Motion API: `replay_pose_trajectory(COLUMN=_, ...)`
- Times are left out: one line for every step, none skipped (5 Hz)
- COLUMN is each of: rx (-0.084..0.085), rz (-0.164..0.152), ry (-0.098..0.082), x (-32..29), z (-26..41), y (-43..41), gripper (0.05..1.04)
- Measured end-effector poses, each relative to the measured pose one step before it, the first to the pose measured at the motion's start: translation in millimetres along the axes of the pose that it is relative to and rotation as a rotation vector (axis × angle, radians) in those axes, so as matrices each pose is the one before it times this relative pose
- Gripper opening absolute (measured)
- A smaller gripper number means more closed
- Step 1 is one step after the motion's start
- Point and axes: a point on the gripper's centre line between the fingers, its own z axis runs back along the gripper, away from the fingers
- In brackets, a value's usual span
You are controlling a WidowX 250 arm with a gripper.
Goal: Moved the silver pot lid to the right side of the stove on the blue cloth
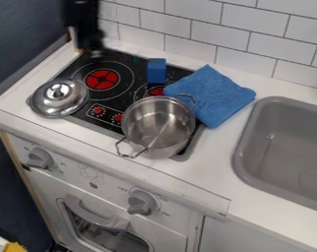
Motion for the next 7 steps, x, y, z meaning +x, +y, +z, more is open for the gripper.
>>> replay_pose_trajectory(rx=0.01, rz=0.0036, ry=-0.0009, x=10.97, z=-12.23, y=0.41, gripper=0.999)
replay_pose_trajectory(rx=0.0373, rz=0.0271, ry=-0.0233, x=22.74, z=-21.67, y=2.09, gripper=0.999)
replay_pose_trajectory(rx=0.004, rz=-0.0074, ry=-0.017, x=10.28, z=-11.77, y=3.73, gripper=0.999)
replay_pose_trajectory(rx=0.0233, rz=-0.0183, ry=-0.0057, x=-1.39, z=-9.78, y=2.02, gripper=0.999)
replay_pose_trajectory(rx=0.0081, rz=0.0026, ry=0.0312, x=-0.47, z=-2.93, y=-3.2, gripper=0.948)
replay_pose_trajectory(rx=-0.0074, rz=-0.0071, ry=0.0133, x=-1.84, z=-0.75, y=-2.92, gripper=0.675)
replay_pose_trajectory(rx=-0.0001, rz=-0.0058, ry=0.009, x=-1.43, z=0.01, y=-0.02, gripper=0.391)
